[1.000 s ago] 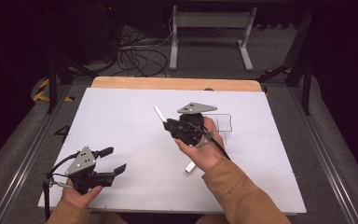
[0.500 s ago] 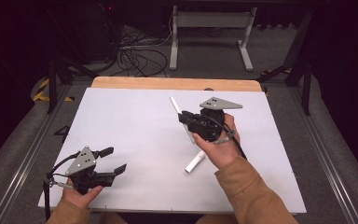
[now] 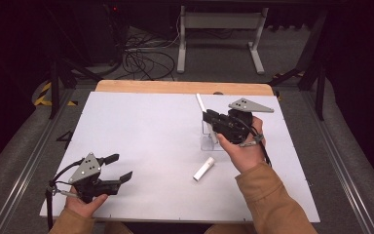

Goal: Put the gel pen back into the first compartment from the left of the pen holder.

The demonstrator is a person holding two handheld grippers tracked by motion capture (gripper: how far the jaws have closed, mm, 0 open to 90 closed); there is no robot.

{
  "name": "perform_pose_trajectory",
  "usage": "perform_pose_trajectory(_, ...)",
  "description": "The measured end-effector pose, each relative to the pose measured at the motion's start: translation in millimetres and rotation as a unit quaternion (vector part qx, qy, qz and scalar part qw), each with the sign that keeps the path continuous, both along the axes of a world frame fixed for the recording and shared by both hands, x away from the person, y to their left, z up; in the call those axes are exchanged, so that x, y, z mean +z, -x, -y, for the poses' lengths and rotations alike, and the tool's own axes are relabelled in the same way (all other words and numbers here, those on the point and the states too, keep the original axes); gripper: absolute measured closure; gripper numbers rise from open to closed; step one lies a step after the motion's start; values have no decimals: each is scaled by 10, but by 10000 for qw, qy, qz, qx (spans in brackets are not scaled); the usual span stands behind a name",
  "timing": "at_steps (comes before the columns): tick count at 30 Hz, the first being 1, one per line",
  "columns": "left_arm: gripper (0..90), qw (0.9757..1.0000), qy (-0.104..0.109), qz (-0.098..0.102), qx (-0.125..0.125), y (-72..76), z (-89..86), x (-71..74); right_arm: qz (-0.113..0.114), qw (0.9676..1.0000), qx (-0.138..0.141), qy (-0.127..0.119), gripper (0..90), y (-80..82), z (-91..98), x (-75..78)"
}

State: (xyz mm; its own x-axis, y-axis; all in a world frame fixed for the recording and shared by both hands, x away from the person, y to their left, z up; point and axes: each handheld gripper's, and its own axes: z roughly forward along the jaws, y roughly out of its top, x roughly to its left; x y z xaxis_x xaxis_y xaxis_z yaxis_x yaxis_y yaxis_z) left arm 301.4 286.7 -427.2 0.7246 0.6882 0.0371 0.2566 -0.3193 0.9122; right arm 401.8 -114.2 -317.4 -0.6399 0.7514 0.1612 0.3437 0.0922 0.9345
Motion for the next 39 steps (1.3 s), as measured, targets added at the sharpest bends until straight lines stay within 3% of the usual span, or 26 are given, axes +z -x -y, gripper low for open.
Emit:
perform_pose_trajectory(7,245,10000,4,-13,-3,-5,4,-5,124,9995,-285,62,793,-122,146,-71)
perform_pose_trajectory(24,245,10000,-5,-19,1,-6,-1,-5,377,9980,-495,49,792,-466,296,-332)
perform_pose_trajectory(39,245,10000,-6,-24,4,-3,-1,-6,249,9974,-681,-50,791,-627,287,-564)
